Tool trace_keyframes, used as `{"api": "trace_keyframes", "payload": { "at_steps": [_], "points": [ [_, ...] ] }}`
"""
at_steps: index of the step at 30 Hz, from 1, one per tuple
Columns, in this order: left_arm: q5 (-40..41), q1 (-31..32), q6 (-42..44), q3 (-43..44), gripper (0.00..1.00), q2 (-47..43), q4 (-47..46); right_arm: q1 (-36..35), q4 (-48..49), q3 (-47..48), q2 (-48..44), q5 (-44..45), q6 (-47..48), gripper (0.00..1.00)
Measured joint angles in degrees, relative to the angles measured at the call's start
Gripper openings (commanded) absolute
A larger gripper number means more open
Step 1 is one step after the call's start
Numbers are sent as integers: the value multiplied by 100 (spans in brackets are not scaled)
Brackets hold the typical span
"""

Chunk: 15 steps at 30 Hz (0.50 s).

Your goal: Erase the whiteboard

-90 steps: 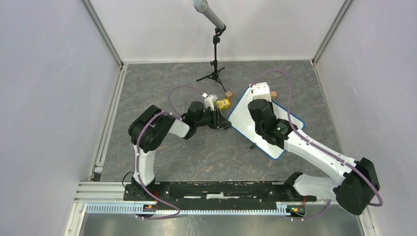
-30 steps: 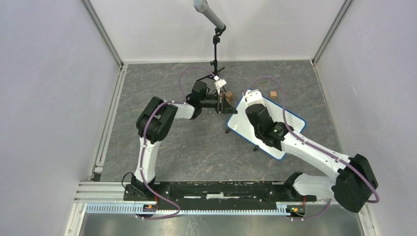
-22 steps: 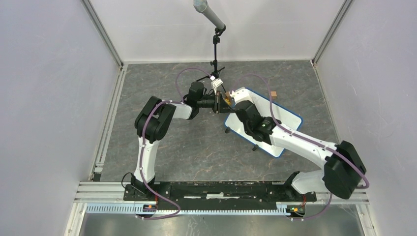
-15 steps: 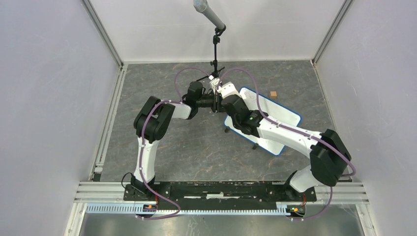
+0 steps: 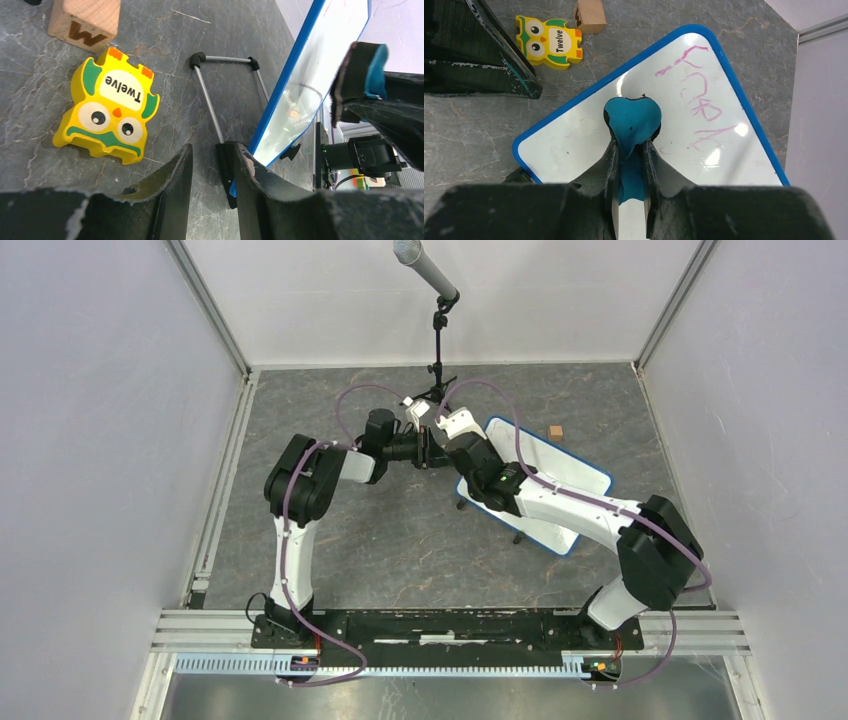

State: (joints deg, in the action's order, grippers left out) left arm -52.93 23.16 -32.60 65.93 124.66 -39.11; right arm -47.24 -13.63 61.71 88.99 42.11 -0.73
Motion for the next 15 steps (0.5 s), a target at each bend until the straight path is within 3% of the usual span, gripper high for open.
{"api": "trace_keyframes", "payload": {
  "at_steps": [7, 15],
  "points": [
    [-83, 153, 2, 20, 48, 0, 31, 0, 26, 87, 380, 31, 170, 17],
    [-166, 299, 7, 234, 39, 24, 365, 0, 229, 111, 409, 44, 256, 17]
  ]
}}
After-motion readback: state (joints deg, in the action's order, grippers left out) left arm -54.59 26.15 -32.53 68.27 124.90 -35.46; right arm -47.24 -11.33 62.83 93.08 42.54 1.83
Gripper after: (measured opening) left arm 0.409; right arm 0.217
